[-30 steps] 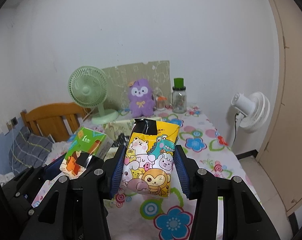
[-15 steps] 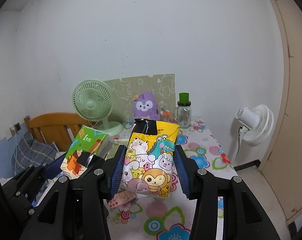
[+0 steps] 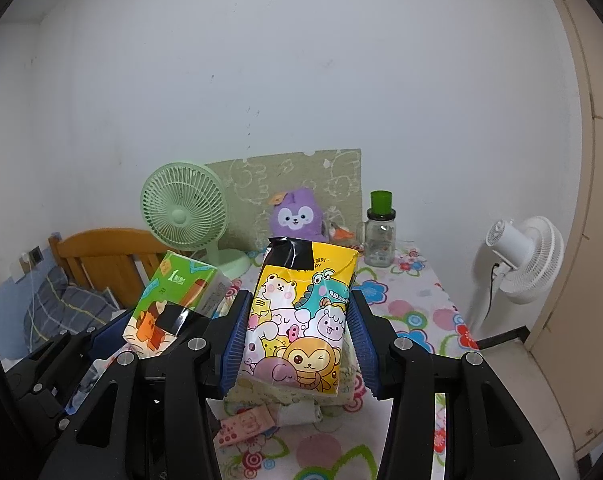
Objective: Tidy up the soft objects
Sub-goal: 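Grasp the green tissue pack with the left tool while the right tool lifts the yellow pack, then lower both tissue packs into the fabric box and open both tools, then lift both tools from the box and move toward the pink wipes and white roll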
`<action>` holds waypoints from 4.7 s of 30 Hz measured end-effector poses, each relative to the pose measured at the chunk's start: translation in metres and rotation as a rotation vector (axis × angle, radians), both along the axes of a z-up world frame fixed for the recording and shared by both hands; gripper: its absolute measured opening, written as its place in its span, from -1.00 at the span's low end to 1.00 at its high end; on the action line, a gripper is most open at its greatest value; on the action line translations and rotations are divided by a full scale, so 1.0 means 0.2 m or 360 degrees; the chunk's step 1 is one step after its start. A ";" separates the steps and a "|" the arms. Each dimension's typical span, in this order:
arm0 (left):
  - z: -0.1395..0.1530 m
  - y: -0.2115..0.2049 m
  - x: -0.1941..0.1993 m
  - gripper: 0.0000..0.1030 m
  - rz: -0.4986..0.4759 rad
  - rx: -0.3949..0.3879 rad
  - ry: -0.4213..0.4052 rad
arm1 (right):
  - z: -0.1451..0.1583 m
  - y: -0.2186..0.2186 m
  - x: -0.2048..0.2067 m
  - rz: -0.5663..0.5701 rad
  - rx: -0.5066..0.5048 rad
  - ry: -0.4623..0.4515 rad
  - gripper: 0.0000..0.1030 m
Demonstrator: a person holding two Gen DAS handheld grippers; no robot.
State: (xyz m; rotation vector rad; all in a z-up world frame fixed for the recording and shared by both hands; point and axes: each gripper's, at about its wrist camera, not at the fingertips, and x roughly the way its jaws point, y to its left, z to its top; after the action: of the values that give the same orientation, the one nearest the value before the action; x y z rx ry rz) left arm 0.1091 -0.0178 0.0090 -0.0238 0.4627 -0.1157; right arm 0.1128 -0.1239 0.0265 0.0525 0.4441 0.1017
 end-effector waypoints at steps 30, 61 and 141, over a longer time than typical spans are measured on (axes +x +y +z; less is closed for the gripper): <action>-0.29 0.01 0.60 0.09 -0.0035 -0.0046 0.0261 | -0.28 0.03 0.60 -0.0010 -0.0024 0.0227 -0.01; -0.57 0.04 0.75 0.73 -0.0084 0.0080 0.0476 | -0.61 0.12 0.91 0.0050 -0.0063 0.0451 0.05; -0.34 -0.02 -0.23 0.98 -0.0101 0.0077 0.0154 | -0.35 0.02 -0.19 -0.0029 -0.0120 0.0138 0.75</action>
State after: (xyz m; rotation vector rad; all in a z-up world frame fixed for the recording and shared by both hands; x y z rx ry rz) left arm 0.0632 -0.0224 -0.0588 0.0329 0.5627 -0.1659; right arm 0.0740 -0.1192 -0.0433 -0.0131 0.5335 0.0647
